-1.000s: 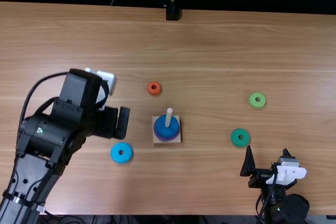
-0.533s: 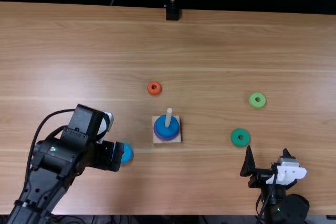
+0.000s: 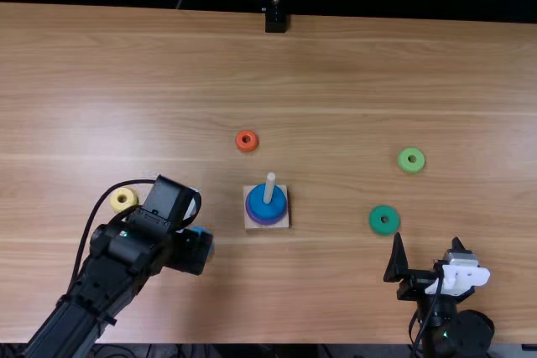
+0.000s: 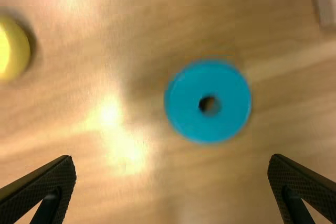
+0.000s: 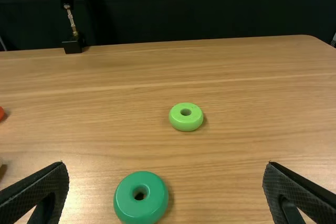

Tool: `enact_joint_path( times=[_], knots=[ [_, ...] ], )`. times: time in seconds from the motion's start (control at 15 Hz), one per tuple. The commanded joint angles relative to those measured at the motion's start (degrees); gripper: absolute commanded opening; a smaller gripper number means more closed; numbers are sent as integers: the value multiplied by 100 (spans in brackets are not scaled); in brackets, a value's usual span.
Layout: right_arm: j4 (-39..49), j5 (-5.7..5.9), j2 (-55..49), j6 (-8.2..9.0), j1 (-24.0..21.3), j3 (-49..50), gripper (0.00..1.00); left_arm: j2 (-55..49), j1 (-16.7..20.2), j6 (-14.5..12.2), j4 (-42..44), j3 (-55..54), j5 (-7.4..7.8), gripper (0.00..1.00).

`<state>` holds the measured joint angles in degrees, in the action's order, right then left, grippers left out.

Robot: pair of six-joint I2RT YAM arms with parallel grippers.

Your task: Build the Hanoi tower: stack the rings onto the peg from bottom to top in this color order: purple, dark blue, light blue, dark green, light green, yellow, orange.

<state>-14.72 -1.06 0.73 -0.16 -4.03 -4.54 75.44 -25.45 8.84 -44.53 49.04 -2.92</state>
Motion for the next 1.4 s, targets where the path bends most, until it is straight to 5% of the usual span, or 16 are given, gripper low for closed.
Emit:
enact_joint_path(
  times=[0.0, 0.33, 1.33],
  knots=[
    [-401, -21, -73, -26, -54, 357, 100, 155, -118, -51, 277, -228, -88, 100],
    [-401, -21, -73, -26, -54, 357, 100, 630, -469, -51, 720, -316, -77, 100],
    [-401, -21, -73, -26, -54, 357, 100, 1245, -469, -40, 973, -307, -25, 100]
  ],
)
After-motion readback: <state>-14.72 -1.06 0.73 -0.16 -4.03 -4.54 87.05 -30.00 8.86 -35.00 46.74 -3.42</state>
